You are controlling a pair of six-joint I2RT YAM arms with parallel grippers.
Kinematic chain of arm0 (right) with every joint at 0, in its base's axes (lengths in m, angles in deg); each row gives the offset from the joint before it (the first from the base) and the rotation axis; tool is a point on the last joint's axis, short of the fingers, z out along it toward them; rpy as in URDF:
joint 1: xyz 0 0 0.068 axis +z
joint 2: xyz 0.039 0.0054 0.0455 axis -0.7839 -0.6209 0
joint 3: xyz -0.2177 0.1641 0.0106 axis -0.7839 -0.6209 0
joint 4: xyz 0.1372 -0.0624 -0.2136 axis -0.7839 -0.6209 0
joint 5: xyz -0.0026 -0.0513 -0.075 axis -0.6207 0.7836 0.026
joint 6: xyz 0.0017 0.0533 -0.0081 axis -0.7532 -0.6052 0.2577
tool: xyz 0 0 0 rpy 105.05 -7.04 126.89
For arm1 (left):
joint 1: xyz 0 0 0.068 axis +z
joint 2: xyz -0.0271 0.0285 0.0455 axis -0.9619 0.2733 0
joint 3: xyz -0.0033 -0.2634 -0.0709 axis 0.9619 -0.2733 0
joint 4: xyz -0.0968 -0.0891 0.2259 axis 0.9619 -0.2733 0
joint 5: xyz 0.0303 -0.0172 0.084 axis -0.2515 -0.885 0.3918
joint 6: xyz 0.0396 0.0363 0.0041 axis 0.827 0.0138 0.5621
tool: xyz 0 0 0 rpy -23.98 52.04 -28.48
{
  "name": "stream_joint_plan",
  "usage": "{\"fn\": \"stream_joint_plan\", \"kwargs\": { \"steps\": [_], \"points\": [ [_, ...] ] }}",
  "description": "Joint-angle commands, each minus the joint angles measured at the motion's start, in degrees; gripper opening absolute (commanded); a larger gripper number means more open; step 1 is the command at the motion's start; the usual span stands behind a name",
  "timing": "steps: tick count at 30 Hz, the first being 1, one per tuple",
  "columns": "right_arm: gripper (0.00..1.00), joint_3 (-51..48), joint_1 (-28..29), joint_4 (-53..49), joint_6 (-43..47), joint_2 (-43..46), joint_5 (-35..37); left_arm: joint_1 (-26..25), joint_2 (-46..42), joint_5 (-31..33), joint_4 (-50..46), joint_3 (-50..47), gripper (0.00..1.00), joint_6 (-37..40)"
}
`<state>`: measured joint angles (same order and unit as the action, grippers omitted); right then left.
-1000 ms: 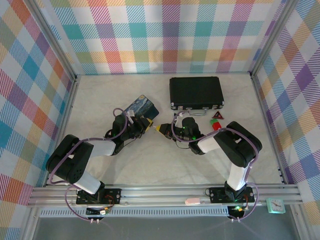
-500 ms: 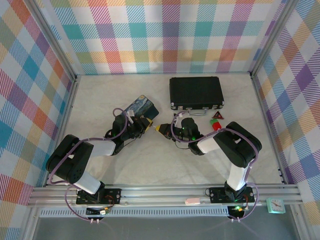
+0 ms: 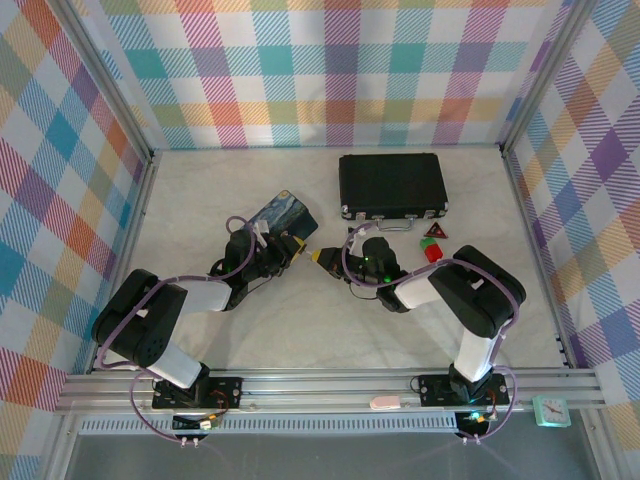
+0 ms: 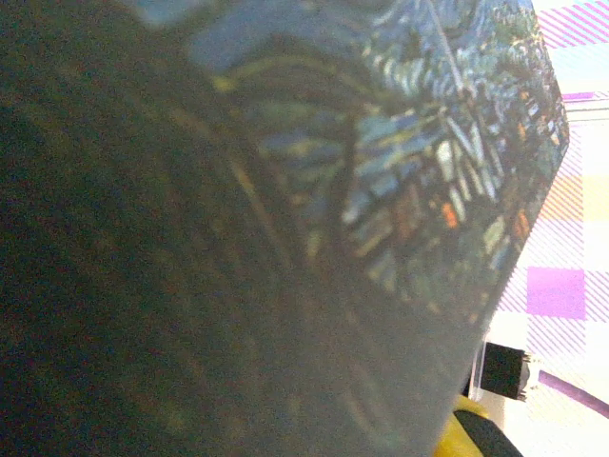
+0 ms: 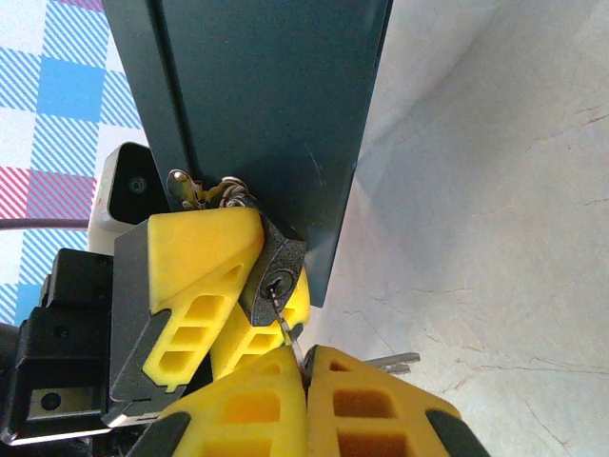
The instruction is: Unlock a padlock with a key
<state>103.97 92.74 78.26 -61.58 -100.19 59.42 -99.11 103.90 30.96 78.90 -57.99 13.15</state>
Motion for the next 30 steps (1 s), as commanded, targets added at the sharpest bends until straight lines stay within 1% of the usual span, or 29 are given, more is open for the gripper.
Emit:
{"fn": "stream_joint_plan", "kwargs": {
  "steps": [1, 9, 13, 17, 21, 24, 27, 30],
  "points": [
    [0.0, 1.82, 0.67, 5.24, -0.78, -1.37, -1.12, 0.04, -1.78, -1.09, 0.75, 0.03, 0.0, 0.64],
    [0.0, 4.85, 1.5, 3.16, 1.15, -3.11, -3.41, -0.38, -1.65, -1.27, 2.02, 0.03, 0.0, -0.8],
    [0.0, 5.52, 1.42, 1.49, 1.81, -3.63, -2.65, -0.82, -1.64, -1.73, 3.96, -0.05, 0.0, -2.82],
    [0.0, 6.05, 1.42, -1.45, 8.55, -2.16, -0.89, -1.62, -2.07, -1.58, 4.21, -0.26, 0.0, -5.31],
    [0.0, 5.56, 1.42, -0.35, 15.53, -1.75, 0.0, -2.26, -2.32, -0.61, 6.19, -0.92, 0.0, -8.36],
    [0.0, 5.71, 1.42, 1.16, 18.47, -1.98, -1.03, -2.66, -2.7, -0.04, 6.11, -0.87, 0.0, -8.85],
    [0.0, 5.88, 1.42, 1.96, 18.56, -2.44, -1.65, -2.69, -2.86, 0.21, 6.15, -0.85, 0.0, -8.97],
    [0.0, 6.72, 1.36, 0.72, 14.38, -2.13, -2.64, -2.71, -2.81, 0.2, 6.01, -0.76, 0.0, -8.7]
  ]
}}
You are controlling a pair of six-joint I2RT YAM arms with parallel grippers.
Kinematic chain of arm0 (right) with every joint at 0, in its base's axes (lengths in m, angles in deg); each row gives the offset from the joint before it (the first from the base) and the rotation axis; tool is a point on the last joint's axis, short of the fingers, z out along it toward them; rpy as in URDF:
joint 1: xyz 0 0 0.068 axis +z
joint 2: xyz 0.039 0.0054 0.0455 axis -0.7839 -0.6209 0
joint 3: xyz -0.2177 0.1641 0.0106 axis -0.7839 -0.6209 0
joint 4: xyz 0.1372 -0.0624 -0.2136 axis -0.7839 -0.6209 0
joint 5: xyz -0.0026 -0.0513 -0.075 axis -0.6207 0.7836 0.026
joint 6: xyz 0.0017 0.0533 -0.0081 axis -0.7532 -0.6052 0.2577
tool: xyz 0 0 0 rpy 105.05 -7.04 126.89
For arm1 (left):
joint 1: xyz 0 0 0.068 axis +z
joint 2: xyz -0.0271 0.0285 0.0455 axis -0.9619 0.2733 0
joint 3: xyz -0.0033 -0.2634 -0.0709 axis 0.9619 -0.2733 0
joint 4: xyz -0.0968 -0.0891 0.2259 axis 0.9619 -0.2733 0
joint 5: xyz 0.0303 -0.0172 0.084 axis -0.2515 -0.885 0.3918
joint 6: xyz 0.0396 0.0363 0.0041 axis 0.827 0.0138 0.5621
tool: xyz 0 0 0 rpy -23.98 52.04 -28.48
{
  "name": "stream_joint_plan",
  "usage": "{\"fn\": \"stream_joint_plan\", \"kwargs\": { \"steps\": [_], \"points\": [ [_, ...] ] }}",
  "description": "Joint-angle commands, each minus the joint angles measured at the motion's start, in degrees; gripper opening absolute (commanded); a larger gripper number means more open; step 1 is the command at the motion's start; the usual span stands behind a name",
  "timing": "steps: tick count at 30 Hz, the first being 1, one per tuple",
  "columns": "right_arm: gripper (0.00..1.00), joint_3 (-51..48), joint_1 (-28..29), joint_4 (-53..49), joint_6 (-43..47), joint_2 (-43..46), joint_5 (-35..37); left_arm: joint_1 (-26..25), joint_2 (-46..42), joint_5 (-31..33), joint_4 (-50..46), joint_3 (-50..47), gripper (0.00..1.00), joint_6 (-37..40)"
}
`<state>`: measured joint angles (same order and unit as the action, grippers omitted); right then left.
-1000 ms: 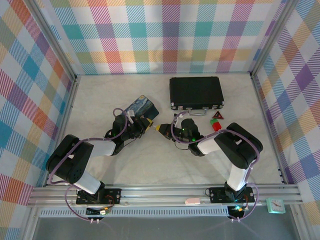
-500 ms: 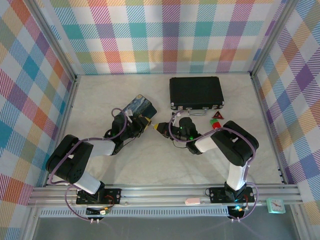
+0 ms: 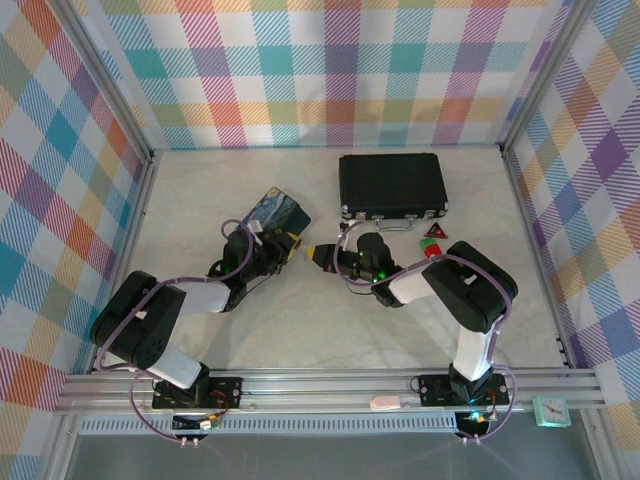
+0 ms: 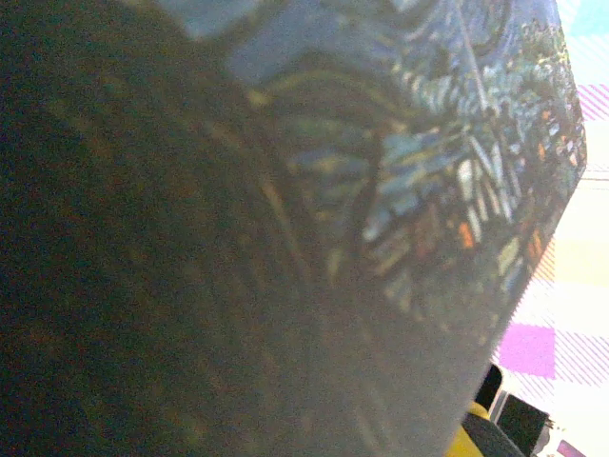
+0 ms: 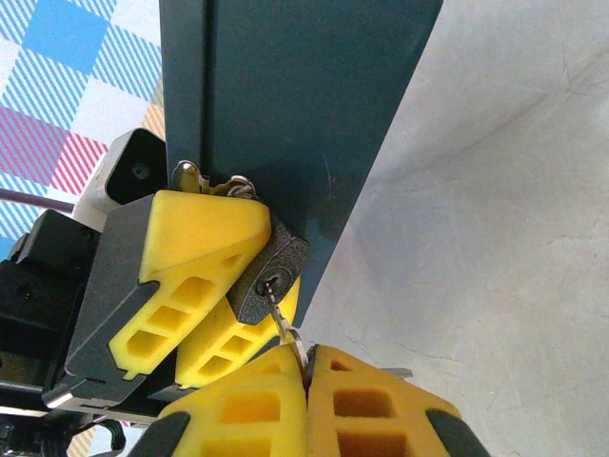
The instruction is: Unlock a padlock with a key
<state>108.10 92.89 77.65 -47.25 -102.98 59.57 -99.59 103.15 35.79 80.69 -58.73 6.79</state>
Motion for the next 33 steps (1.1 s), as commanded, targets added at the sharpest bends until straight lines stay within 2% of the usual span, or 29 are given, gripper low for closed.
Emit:
{"fn": "stream_joint_plan", "kwargs": {
  "steps": [1, 14, 18, 22, 27, 29, 33],
  "points": [
    [0.0, 2.91, 1.2, 0.84, -1.93, 0.81, -3.18, -2.22, -1.97, -4.71, 4.23, -0.01, 0.0, -2.2],
    [0.0, 6.17, -0.51, -0.51, -31.37, 0.4, -9.2, -2.19, -0.37, -5.42, 8.18, -1.5, 0.0, -2.5],
    [0.0, 6.48, -0.72, 2.88, -33.1, -0.42, -10.84, -2.17, -0.42, -5.46, 8.27, -1.86, 0.0, -2.41],
    [0.0, 7.03, -0.74, 2.67, -24.88, 0.81, -12.73, -2.1, -0.64, -5.44, 7.39, -1.52, 0.0, -2.69],
    [0.0, 7.15, 0.1, -9.55, -3.84, 7.12, -11.75, -1.92, -1.33, -5.09, 4.24, -0.89, 0.0, -3.83],
    [0.0, 7.24, 0.48, -13.02, 1.83, 9.06, -10.91, -1.91, -1.83, -4.98, 2.55, -0.51, 0.0, -4.59],
    [0.0, 6.66, 0.56, -12.87, 5.38, 9.93, -11.02, -1.88, -3.63, -4.5, -1.65, 0.32, 0.0, -4.74]
  ]
}}
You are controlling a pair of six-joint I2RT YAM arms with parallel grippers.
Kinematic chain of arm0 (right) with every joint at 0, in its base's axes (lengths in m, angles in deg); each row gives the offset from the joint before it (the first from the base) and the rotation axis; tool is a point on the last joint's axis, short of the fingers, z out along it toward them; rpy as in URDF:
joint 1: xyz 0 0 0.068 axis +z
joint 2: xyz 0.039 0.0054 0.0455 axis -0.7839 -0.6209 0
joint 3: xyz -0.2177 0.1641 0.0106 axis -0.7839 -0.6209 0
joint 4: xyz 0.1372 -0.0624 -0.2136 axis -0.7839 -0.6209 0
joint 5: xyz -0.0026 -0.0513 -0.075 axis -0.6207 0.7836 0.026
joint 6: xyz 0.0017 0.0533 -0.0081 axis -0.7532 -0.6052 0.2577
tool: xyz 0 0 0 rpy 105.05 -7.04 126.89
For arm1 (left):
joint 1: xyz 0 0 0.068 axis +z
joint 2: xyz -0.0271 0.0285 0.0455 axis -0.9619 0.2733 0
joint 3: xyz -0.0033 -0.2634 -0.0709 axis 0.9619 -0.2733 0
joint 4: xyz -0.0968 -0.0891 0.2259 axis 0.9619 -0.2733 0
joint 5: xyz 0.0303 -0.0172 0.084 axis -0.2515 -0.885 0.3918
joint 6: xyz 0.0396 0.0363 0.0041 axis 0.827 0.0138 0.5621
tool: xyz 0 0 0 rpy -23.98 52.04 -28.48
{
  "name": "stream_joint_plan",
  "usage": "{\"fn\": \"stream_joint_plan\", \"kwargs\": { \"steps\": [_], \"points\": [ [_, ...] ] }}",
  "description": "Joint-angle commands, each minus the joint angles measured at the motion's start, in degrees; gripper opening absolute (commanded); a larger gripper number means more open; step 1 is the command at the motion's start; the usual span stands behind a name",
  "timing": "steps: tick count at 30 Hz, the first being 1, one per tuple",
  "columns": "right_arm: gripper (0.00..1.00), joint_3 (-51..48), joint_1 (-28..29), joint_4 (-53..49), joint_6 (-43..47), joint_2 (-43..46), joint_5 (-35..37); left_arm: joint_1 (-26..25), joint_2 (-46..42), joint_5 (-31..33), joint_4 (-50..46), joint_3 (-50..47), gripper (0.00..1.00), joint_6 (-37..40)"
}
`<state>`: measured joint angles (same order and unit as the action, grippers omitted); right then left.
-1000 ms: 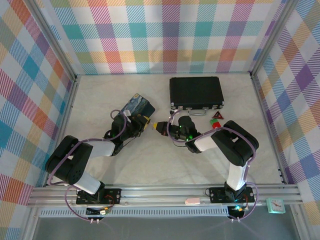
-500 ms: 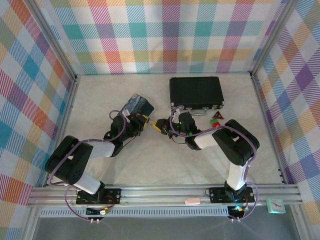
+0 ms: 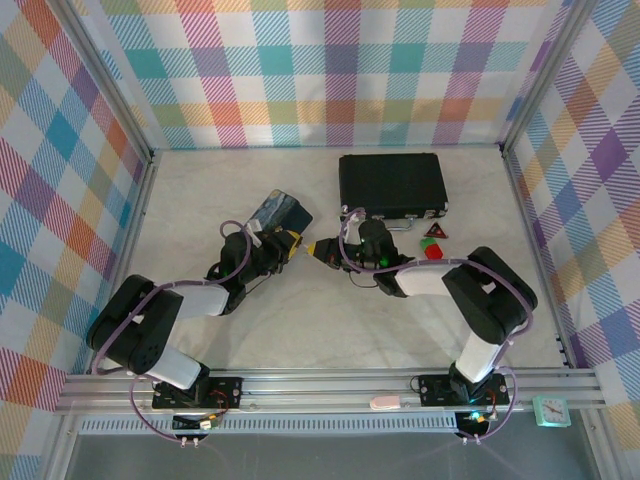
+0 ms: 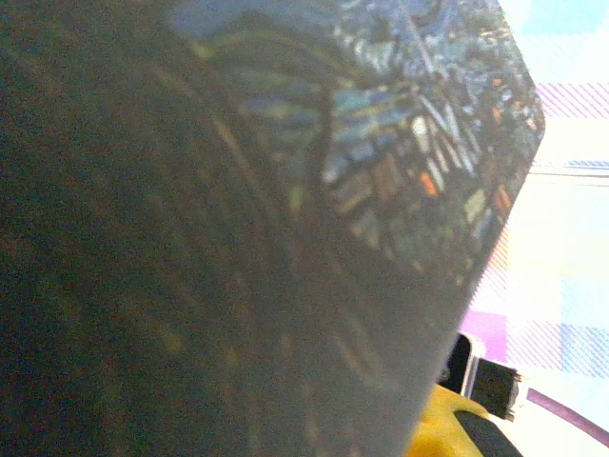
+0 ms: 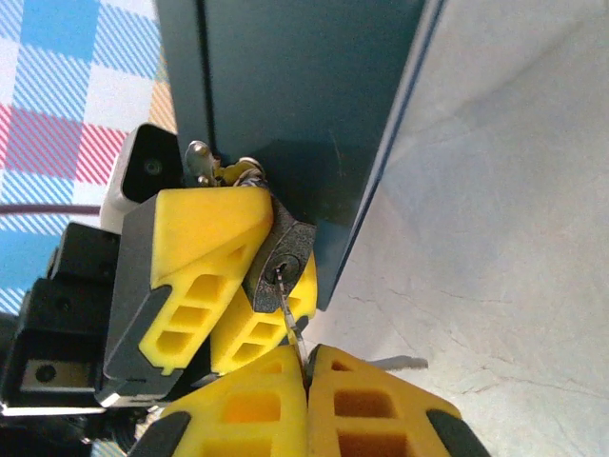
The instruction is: Unlock a padlock with a key
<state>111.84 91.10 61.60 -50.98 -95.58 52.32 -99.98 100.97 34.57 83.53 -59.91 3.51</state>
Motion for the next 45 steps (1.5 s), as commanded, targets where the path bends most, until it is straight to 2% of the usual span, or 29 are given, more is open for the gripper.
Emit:
{"fn": "stream_joint_plan", "kwargs": {
  "steps": [1, 8, 13, 20, 26, 34, 41, 45],
  "points": [
    [0.0, 2.77, 2.35, 3.89, 9.06, 2.45, -3.82, -1.49, -1.97, -3.06, -5.51, 1.56, 0.0, -1.53],
    [0.0, 0.85, 2.62, 6.75, 6.8, 2.83, -2.11, -1.49, -5.8, -1.73, -12.12, 1.94, 0.0, -0.16],
    [0.0, 2.22, 2.63, 3.31, 0.86, 3.18, 0.06, -1.53, -5.67, -2.38, -11.11, 1.18, 0.0, 0.87],
    [0.0, 1.97, 1.48, 5.94, -9.06, 1.62, 0.31, -1.83, -6.45, -3.17, -13.79, 1.52, 0.0, 4.9],
    [0.0, -1.61, 0.45, 8.12, -5.89, 0.67, -0.11, -0.46, -8.02, 1.14, -19.28, 1.97, 0.0, 7.16],
    [0.0, -4.83, -0.46, 15.98, -11.45, -1.8, -1.6, -0.1, -6.86, 3.98, -18.12, 2.13, 0.0, 7.29],
    [0.0, -6.07, -0.49, 11.78, -12.5, 0.71, -0.94, -0.07, -6.06, 4.64, -17.72, 2.2, 0.0, 7.22],
    [0.0, -5.97, -0.55, 12.38, -15.43, -1.28, -1.32, -0.08, -5.71, 4.61, -17.29, 2.66, 0.0, 7.26]
  ]
}}
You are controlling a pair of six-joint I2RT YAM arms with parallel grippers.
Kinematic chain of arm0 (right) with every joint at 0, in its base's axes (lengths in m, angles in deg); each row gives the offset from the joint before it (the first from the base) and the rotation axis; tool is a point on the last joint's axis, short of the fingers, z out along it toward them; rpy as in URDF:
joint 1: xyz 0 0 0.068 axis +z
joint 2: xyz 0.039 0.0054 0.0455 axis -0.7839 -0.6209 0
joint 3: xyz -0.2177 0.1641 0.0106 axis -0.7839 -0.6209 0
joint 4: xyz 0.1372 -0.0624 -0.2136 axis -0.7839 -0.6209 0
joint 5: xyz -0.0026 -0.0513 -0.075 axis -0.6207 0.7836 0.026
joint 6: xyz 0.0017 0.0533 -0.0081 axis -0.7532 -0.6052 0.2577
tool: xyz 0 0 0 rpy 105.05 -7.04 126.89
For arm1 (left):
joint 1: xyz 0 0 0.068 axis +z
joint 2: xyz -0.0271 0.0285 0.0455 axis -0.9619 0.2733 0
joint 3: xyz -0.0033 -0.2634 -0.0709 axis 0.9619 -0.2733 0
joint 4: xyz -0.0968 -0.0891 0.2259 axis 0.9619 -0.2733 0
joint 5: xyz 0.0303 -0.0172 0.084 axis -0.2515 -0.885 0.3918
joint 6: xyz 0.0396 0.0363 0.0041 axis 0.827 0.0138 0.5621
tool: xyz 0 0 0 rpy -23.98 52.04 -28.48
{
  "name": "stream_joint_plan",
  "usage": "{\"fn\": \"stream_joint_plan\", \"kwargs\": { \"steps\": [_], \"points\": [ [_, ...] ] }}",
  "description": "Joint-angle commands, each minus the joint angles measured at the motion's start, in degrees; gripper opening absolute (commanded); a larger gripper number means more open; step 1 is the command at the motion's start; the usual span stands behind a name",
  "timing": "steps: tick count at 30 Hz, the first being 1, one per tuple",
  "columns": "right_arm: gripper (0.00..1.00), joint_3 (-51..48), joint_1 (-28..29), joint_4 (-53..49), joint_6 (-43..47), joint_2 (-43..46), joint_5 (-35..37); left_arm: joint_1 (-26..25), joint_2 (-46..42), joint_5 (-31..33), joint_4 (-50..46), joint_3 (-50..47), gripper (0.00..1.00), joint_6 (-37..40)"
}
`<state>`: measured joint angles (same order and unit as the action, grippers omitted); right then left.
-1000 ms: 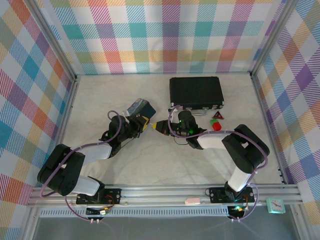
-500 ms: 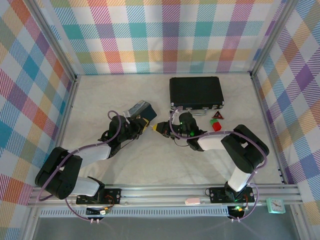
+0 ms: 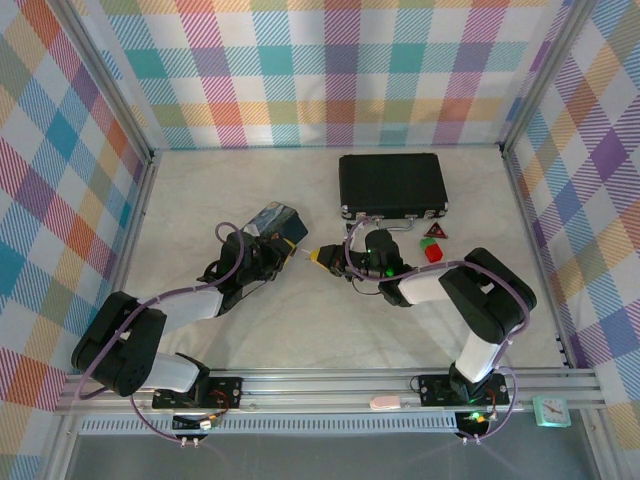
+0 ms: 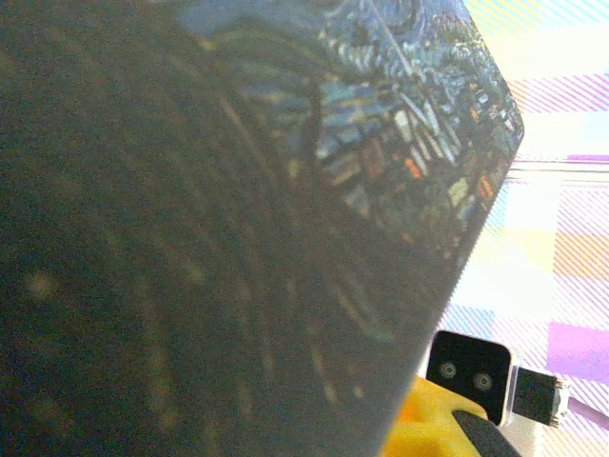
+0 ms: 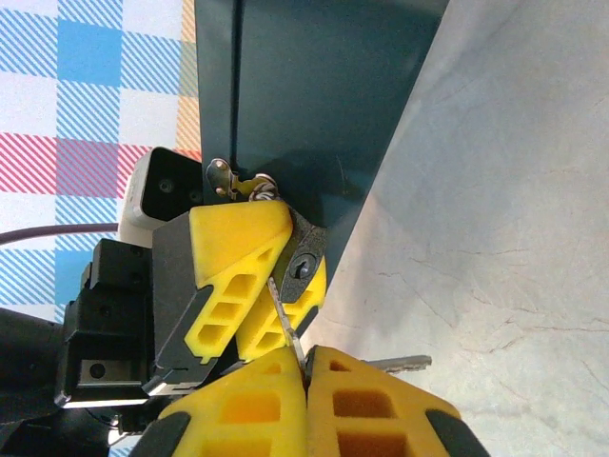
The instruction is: Unlock a padlock with a key
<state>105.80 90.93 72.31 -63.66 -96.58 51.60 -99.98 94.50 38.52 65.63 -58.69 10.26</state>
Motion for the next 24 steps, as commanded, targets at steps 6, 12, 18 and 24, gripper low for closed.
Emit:
{"fn": "stream_joint_plan", "kwargs": {
  "steps": [6, 12, 18, 24],
  "points": [
    [0.0, 1.94, -0.2, 9.77, -7.62, -6.2, -1.83, -0.08, 0.68, 0.56, 1.18, 1.43, 0.0, 0.5],
    [0.0, 2.79, 0.24, 10.81, -8.06, -7.66, -1.93, -0.08, -0.34, 0.82, 0.88, 1.2, 0.0, 0.59],
    [0.0, 3.23, 0.85, 9.76, -7.47, -6.82, -1.68, -0.08, -0.37, 0.88, 0.81, 1.24, 0.0, 0.81],
    [0.0, 3.68, 1.45, 9.89, -7.89, -7.81, -1.58, -0.16, -0.42, 0.65, 1.27, 1.46, 0.0, 0.67]
  ]
}}
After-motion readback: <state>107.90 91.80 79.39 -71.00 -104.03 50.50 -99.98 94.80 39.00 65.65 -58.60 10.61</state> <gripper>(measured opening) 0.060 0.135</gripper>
